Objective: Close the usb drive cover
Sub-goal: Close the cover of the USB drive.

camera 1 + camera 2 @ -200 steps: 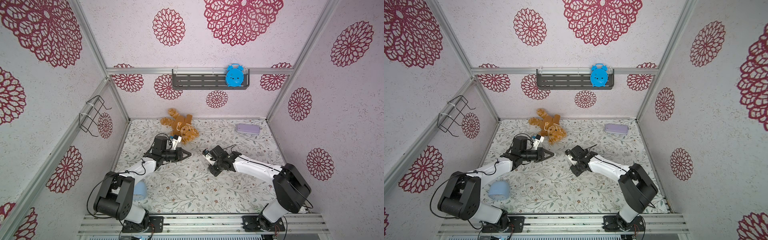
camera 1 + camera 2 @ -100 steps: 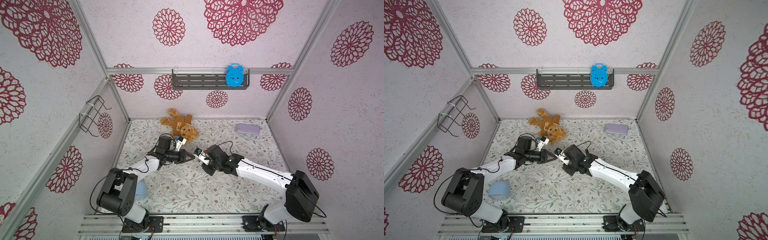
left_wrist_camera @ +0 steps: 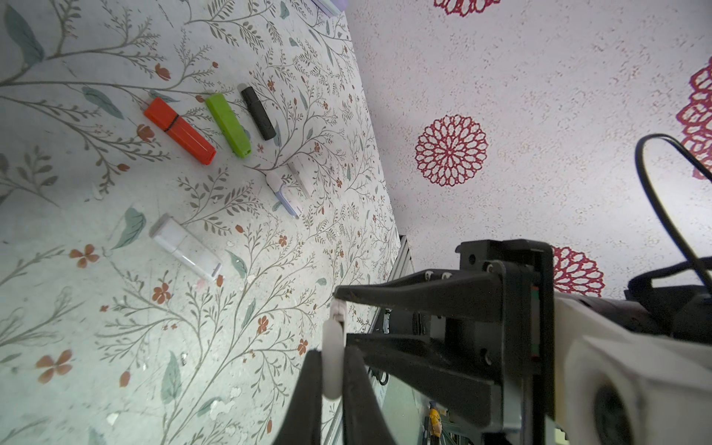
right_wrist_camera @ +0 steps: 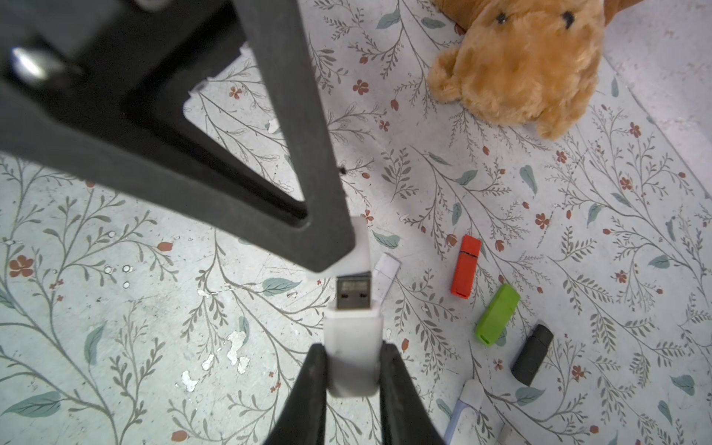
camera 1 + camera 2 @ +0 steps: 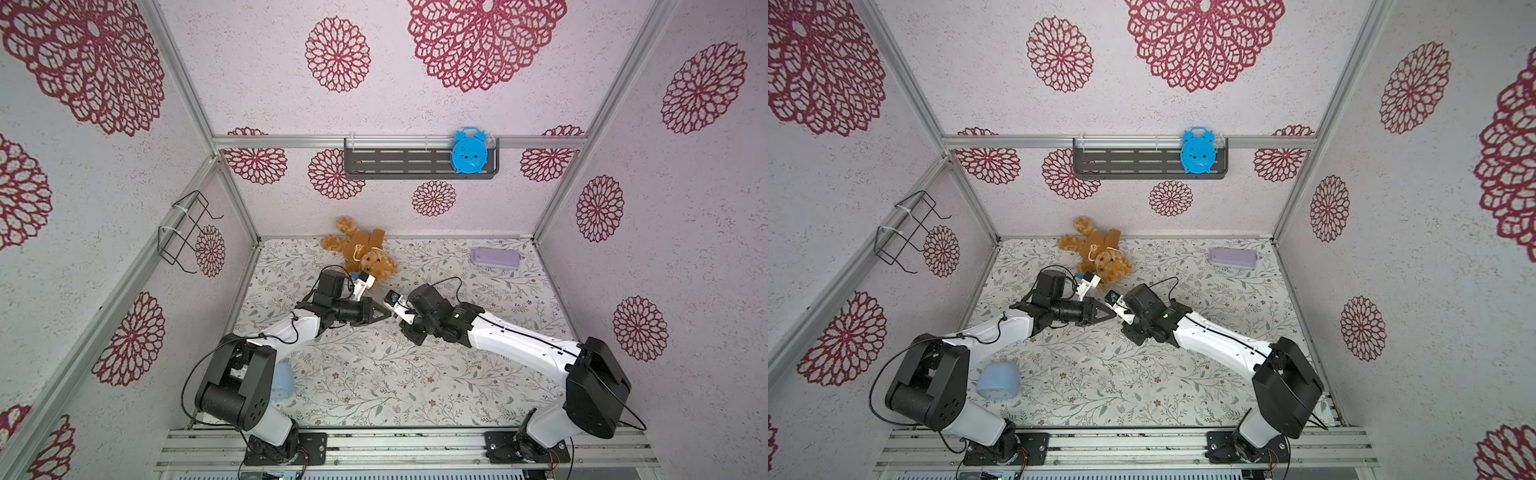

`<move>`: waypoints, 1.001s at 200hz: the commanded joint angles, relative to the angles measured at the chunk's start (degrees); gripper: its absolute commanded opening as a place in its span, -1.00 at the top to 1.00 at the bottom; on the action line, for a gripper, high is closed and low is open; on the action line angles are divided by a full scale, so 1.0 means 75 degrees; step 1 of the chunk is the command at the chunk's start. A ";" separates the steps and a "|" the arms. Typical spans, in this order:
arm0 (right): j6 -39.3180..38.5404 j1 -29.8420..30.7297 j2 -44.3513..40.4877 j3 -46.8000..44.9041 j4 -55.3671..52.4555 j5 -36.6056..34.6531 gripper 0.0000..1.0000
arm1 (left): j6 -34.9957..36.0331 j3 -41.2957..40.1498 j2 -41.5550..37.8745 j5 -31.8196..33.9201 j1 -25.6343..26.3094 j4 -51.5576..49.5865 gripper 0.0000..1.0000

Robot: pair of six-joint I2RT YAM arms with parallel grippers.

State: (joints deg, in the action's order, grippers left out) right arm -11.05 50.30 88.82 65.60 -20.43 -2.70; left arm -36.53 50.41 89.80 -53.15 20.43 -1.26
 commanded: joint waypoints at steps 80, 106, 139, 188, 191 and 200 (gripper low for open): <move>-0.0331 0.0134 -0.0053 0.0253 0.0582 0.0051 0.55 | 0.0342 0.0258 0.0277 -0.0601 0.0209 -0.0318 0.87; -0.0460 0.0155 0.0022 0.0412 0.0742 -0.0114 0.56 | 0.0766 0.0487 0.0439 -0.0739 0.0367 -0.0926 0.87; -0.0594 0.0154 0.0052 0.0663 0.0946 0.0024 0.57 | 0.0928 0.0566 0.0571 -0.0799 0.0503 -0.1132 0.87; -0.0554 0.0136 -0.0045 0.0717 0.1656 0.0175 0.60 | 0.0851 0.0564 0.0595 -0.0964 0.0558 -0.0969 0.88; -0.0548 0.0137 -0.0026 0.0740 0.1657 0.0152 0.61 | 0.0850 0.0561 0.0590 -0.0965 0.0558 -0.0957 0.88; -0.0553 0.0130 -0.0009 0.0819 0.1662 0.0123 0.61 | 0.0856 0.0556 0.0578 -0.0977 0.0578 -0.0963 0.88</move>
State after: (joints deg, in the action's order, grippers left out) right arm -14.50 50.83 89.58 66.96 -20.88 -3.27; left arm -31.05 54.41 93.27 -55.22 21.61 -6.81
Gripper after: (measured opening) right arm 0.218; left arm 0.107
